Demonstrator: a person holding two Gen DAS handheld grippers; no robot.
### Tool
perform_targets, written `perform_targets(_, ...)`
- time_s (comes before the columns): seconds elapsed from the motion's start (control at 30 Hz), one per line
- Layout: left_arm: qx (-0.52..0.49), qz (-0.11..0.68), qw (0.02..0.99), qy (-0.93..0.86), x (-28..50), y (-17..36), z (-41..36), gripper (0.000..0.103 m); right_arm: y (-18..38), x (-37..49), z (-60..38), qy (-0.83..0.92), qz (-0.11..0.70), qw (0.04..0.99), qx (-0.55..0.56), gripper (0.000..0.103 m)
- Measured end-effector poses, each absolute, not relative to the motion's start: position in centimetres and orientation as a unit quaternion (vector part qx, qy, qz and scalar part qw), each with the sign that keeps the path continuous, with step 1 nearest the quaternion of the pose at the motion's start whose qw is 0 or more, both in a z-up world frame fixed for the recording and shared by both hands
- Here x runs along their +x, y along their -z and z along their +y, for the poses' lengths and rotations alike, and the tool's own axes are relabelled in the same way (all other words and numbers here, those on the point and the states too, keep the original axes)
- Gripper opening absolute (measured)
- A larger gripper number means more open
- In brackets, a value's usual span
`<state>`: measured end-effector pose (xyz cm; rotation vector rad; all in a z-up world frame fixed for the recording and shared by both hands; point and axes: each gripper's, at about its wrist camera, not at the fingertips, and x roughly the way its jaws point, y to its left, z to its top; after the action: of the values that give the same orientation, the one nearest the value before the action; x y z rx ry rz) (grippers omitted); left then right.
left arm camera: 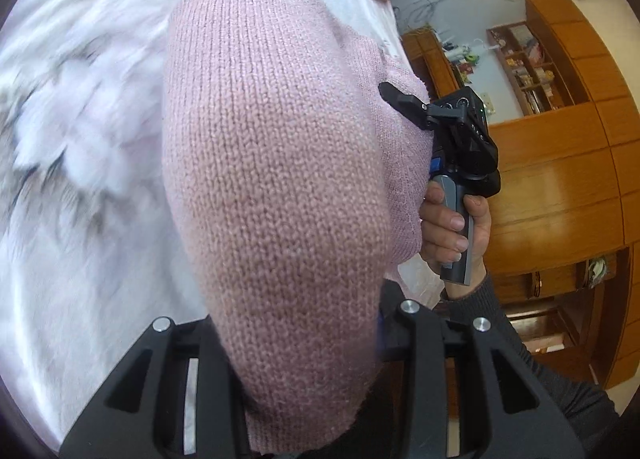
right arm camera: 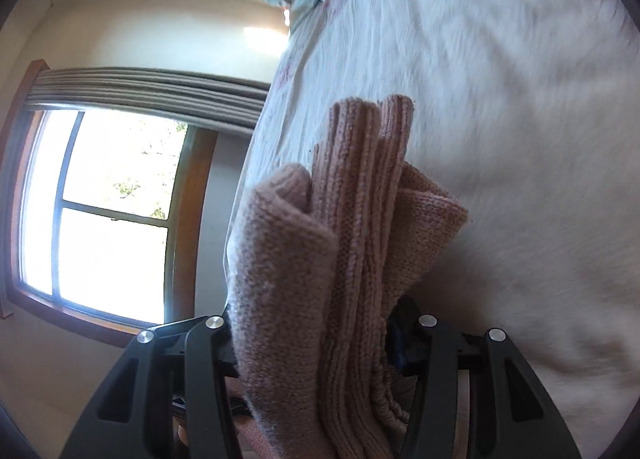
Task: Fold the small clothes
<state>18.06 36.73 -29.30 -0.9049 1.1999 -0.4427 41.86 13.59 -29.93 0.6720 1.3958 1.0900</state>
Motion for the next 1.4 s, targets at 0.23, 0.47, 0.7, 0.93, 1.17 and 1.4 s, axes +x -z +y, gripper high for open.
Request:
perform_targets(0.23,-0.453,0.506,0.715,0.165,15.9,31.1,38.6,0.075,27.7,41.0,10.7,-0.39,0.572,0.676,0.253,0.09)
perform_targets(0.47,-0.39,0.424,0.808,0.122,10.2,25.4,39.5,0.079,21.5,39.4,10.1,-0.389,0.534,0.728,0.185,0.07)
perform_targets(0.7,-0.376,0.367,0.831,0.183,8.4,20.8,37.4,0.079,24.4,38.1,12.5,-0.393,0.546,0.725,0.148,0.015)
perform_targets(0.93,-0.397,0.344,0.822,0.221,12.1,19.4,38.7,0.079,26.3,40.7,11.3,-0.349,0.548,0.74,0.172,0.012)
perform_targets(1.17,-0.474,0.357,0.755,0.277,21.5,22.7,41.1,0.08,25.4,40.5,9.5,-0.357,0.552,0.726,0.201,0.031)
perform_targets(1.4,-0.505,0.386,0.725,0.265,24.4,27.5,41.2,0.075,22.0,37.3,12.3,-0.426,0.531,0.714,0.164,0.031)
